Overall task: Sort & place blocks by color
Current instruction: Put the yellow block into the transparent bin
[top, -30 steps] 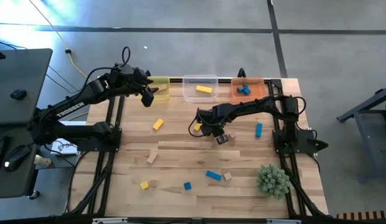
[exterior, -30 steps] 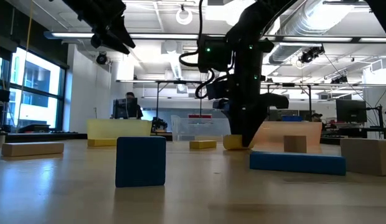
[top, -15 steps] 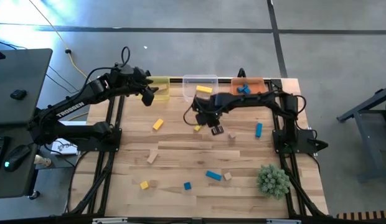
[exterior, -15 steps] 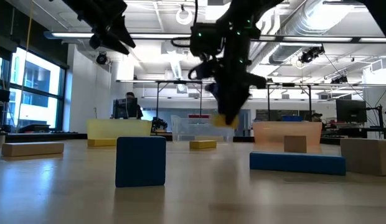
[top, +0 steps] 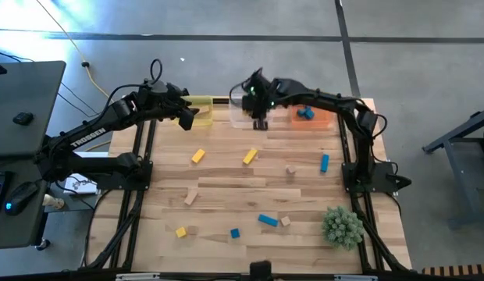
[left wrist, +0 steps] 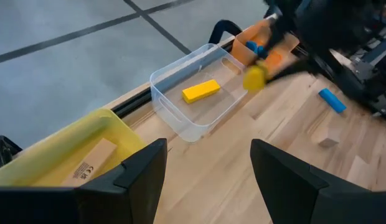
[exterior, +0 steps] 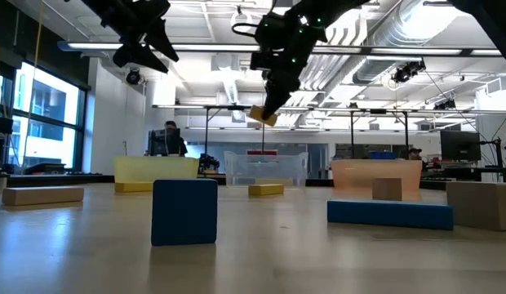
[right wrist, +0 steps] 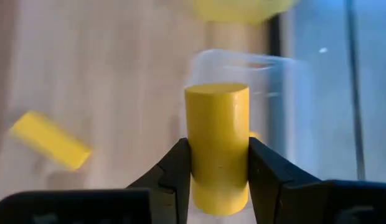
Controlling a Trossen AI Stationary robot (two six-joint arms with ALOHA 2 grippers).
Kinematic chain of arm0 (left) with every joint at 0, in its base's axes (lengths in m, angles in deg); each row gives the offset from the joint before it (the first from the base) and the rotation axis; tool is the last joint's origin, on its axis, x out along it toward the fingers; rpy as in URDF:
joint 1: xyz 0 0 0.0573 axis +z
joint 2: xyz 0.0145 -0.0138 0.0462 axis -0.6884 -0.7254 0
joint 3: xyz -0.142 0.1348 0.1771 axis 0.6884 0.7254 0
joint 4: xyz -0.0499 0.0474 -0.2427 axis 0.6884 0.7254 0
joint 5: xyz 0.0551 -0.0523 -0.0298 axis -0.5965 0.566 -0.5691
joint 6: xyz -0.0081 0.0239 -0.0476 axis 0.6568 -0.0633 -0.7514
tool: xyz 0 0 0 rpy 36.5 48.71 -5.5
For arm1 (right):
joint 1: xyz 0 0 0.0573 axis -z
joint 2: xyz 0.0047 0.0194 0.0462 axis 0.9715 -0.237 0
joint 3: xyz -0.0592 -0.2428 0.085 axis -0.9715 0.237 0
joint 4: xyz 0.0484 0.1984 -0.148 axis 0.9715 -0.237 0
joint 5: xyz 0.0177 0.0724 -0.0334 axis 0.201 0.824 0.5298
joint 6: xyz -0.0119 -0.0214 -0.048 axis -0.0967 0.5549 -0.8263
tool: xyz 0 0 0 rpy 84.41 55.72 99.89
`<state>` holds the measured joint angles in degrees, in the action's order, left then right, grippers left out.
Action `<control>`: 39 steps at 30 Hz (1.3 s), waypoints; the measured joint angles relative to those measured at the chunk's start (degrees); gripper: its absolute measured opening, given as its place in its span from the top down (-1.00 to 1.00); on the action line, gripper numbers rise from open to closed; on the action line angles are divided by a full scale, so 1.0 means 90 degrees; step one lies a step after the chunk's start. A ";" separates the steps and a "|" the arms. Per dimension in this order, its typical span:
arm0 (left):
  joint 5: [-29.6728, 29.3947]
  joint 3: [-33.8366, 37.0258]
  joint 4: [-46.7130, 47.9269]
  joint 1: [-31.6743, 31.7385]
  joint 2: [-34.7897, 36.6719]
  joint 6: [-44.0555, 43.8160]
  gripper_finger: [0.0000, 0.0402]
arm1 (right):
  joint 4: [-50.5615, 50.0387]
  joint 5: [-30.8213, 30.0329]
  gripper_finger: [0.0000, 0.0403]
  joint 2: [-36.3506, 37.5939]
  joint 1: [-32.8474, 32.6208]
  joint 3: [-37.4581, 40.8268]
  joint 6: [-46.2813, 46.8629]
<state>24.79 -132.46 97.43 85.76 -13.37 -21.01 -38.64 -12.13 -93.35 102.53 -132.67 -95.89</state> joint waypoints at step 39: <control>0.0659 0.0000 0.0002 -0.0720 -0.0020 -0.1164 -0.11 | 0.2012 0.0414 0.39 -0.0055 0.1015 0.2032 0.1763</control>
<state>30.72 -132.46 97.45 79.28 -13.54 -31.48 -20.53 -8.40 -93.84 111.67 -114.38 -80.02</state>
